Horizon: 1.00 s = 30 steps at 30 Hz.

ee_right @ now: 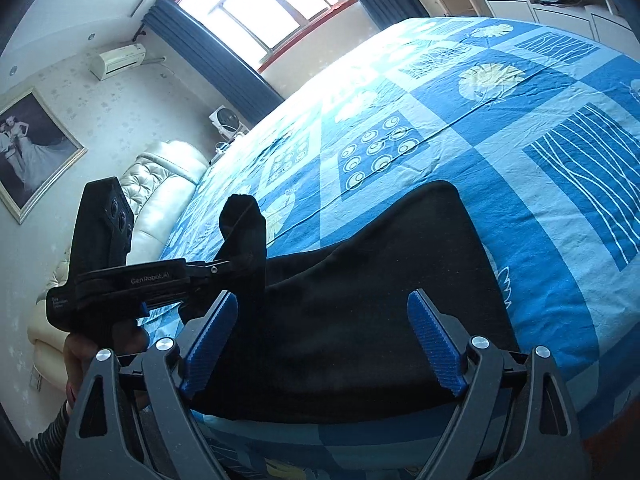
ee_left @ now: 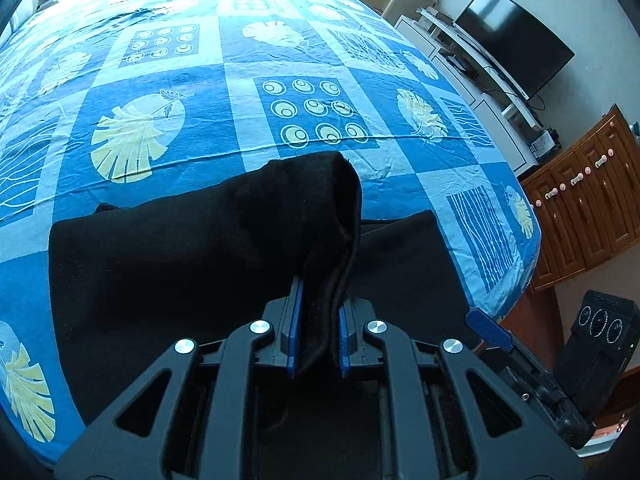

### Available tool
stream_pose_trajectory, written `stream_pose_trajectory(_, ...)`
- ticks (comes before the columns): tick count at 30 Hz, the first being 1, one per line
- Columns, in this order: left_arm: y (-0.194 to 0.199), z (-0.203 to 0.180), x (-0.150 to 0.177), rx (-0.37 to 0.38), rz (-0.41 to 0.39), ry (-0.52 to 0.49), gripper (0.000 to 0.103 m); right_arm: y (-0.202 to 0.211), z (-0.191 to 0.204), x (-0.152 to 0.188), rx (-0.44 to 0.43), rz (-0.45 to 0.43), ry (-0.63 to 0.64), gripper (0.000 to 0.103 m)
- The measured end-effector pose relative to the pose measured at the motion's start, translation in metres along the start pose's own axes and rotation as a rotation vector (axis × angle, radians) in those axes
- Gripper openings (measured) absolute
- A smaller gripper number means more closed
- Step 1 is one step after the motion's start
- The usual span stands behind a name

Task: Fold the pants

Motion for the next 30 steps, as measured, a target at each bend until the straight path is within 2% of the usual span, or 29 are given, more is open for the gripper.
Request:
stream_pose_trajectory(9,-0.028,-0.026,0.019,-0.009,-0.008,-0.088,0.015,0.005,-0.024,0.006,-0.003,-0.015,-0.071,0.087)
stream_pose_trajectory(12,-0.028,-0.033,0.026,-0.040,-0.030,-0.134,0.029,0.007,-0.025,0.005,-0.010,-0.023,-0.073,0.087)
stream_pose_trajectory(14,-0.022,-0.036,0.031,-0.062,-0.065,-0.163,0.043,0.007,-0.024,0.005,-0.013,-0.026,-0.070,0.087)
stream_pose_trajectory(15,-0.018,-0.037,0.032,-0.071,-0.086,-0.176,0.046,0.007,-0.024,0.005,-0.015,-0.025,-0.071,0.087)
stream_pose_trajectory(17,-0.007,-0.038,0.035,-0.094,-0.135,-0.196,0.064,0.006,-0.025,0.005,-0.017,-0.026,-0.075,0.087)
stream_pose_trajectory(20,0.014,-0.035,0.038,-0.143,-0.222,-0.217,0.081,0.004,-0.023,0.006,-0.018,-0.021,-0.065,0.087)
stream_pose_trajectory(24,0.033,-0.024,0.044,-0.203,-0.271,-0.240,0.090,0.002,-0.018,0.008,-0.026,-0.010,-0.058,0.087)
stream_pose_trajectory(30,0.055,0.020,0.062,-0.278,-0.260,-0.204,0.091,-0.003,-0.004,0.010,-0.072,0.018,-0.045,0.087)
Point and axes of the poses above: each gripper's, at about its wrist camera, not at the fingertips, and y roughly against the way its jaws point, z to its left, x to its underside, the point moved 4 cm from there along -y, roughly the way its jaws point, and after that the axes turned 10 degrees about y, right-handed, at the moved point
